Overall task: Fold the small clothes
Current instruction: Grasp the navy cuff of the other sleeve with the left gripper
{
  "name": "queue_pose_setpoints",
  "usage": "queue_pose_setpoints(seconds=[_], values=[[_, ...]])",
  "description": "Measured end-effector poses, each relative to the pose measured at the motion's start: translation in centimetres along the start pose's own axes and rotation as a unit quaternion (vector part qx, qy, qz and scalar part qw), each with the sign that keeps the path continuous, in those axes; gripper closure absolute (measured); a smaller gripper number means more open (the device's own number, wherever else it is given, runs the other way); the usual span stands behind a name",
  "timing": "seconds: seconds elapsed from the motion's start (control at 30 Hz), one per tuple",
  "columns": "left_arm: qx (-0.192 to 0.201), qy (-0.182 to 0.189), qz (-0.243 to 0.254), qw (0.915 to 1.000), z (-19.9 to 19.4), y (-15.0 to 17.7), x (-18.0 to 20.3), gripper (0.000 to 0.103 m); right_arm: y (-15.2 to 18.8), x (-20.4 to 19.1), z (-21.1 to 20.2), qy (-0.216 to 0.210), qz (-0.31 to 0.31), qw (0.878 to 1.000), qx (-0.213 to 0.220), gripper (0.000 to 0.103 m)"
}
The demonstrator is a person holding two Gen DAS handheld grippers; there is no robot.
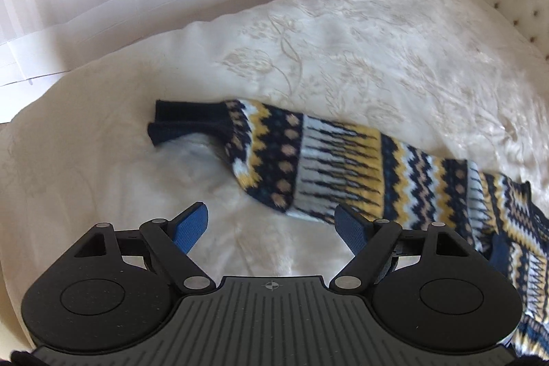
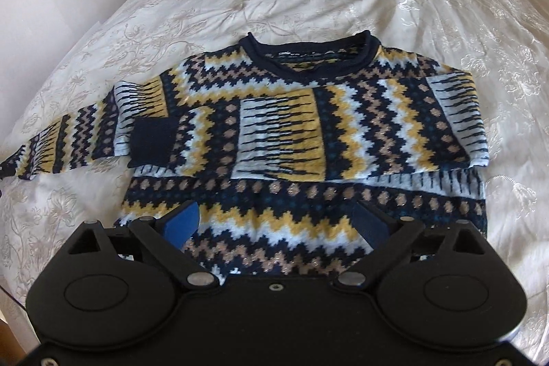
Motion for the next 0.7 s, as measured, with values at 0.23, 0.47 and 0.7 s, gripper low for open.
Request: queue_pose_setpoints(seconds=[0.23, 0.47, 0.7], values=[[-0.015, 0.009, -0.022, 0.9996, 3.8, -3.3, -2.0, 0.023, 0.7, -3.2, 0.2, -0.005, -0.003, 1.0, -0.011, 0.006], [-0.044, 0.024, -0.08, 0.9955, 6.9, -3.9, -3.8, 0.024, 1.2, -4.4, 0.2, -0.004, -0.003, 1.0, -0.02, 0.006], [-0.019, 0.008, -0.122, 0.9923, 6.1, -5.0, -4.8, 0.088, 1.6, -3.9, 0.2, -0.006, 0.004, 1.0, -0.029, 0.006]])
Point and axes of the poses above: each gripper's, at about its wrist camera, not at the fingertips, and z roughly the way its jaws point, x to its right, y to its underside, the point moved 2 cm from there along z, roughly the way its jaws point, and after that the axes turned 8 degrees about -x, right-handed, at the moved point
